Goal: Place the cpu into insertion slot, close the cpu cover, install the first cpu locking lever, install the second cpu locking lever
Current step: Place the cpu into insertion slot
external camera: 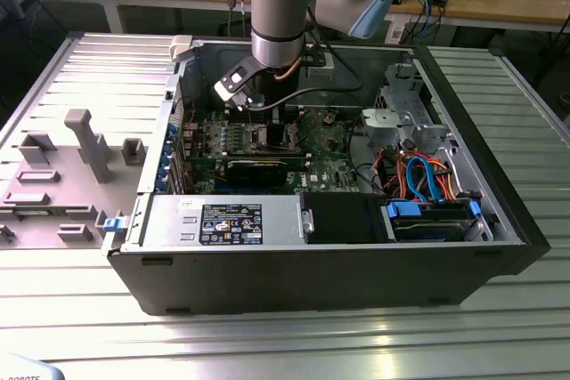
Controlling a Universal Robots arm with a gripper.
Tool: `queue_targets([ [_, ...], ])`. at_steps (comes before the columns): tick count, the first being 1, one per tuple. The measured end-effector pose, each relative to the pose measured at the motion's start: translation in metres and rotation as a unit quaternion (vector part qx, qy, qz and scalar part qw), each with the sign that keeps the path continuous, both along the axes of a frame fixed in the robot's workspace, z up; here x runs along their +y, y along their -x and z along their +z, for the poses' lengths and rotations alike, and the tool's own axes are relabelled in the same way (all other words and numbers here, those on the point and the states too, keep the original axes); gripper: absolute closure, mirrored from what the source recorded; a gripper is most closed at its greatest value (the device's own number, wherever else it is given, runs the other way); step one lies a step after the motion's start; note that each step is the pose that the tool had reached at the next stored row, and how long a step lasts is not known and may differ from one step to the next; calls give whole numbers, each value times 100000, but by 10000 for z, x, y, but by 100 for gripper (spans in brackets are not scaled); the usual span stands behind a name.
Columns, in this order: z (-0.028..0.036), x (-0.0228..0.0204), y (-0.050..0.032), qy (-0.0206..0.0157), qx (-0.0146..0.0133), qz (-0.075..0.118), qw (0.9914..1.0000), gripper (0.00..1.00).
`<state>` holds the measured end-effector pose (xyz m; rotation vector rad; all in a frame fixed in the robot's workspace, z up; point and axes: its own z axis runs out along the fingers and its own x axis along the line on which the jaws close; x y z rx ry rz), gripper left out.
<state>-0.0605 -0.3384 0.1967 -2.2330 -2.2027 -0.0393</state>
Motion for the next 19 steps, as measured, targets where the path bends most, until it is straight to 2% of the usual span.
queue_targets([
  [11, -2, 5, -6, -21, -15, 1, 100000, 39],
  [12, -2, 5, -6, -16, -11, 1, 100000, 37],
  [13, -1, 5, -6, -8, -5, -1, 100000, 31],
  [18, 8, 5, -5, 3, 3, -1, 100000, 31],
  [19, 27, 4, -5, 1, 28, 0, 100000, 31],
])
